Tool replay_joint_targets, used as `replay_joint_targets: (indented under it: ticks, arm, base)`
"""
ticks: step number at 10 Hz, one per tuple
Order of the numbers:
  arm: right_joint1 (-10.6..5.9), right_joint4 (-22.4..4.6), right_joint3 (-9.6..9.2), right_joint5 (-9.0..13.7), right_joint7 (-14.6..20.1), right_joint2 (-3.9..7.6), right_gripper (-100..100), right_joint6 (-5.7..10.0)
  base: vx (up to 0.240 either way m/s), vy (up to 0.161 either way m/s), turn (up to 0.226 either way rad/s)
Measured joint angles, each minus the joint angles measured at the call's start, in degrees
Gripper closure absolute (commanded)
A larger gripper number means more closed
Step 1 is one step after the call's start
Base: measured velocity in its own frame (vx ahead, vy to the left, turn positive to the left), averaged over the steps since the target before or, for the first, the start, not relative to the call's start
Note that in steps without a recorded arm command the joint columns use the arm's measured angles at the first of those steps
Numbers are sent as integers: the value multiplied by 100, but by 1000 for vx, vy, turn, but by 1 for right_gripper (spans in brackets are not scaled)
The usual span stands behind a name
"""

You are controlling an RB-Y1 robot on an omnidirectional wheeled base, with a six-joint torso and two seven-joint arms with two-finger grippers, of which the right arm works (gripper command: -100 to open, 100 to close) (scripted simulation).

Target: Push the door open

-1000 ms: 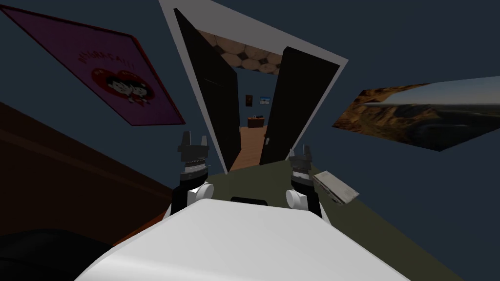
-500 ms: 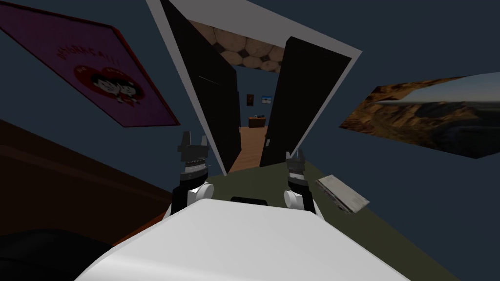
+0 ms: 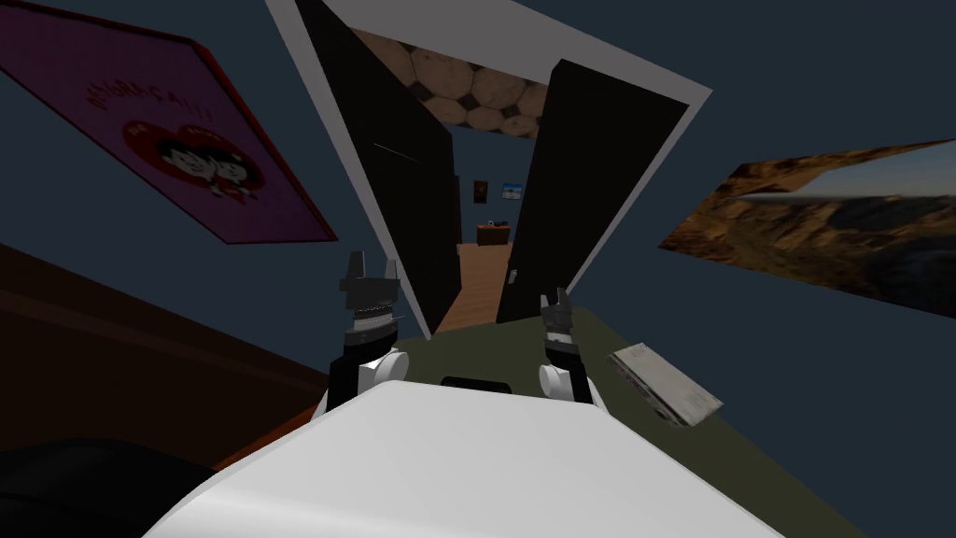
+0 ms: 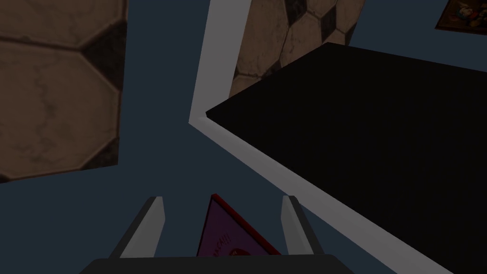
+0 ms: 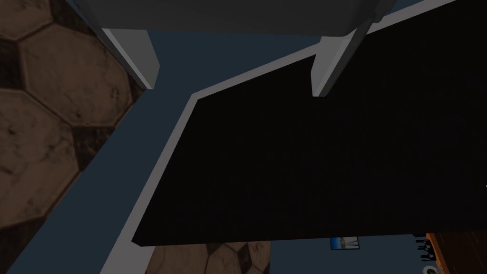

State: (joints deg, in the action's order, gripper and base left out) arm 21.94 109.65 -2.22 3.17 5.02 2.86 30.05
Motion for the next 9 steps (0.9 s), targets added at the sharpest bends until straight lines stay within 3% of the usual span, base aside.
replay_joint_targets:
  ticks: [4, 9]
  arm:
    - [-134, -561, -81, -37, -33, 55, -100, 106]
    - [-354, -1466, -173, -79, -63, 118, -100, 356]
  base:
    - [95, -70, 53]
    - [91, -76, 63]
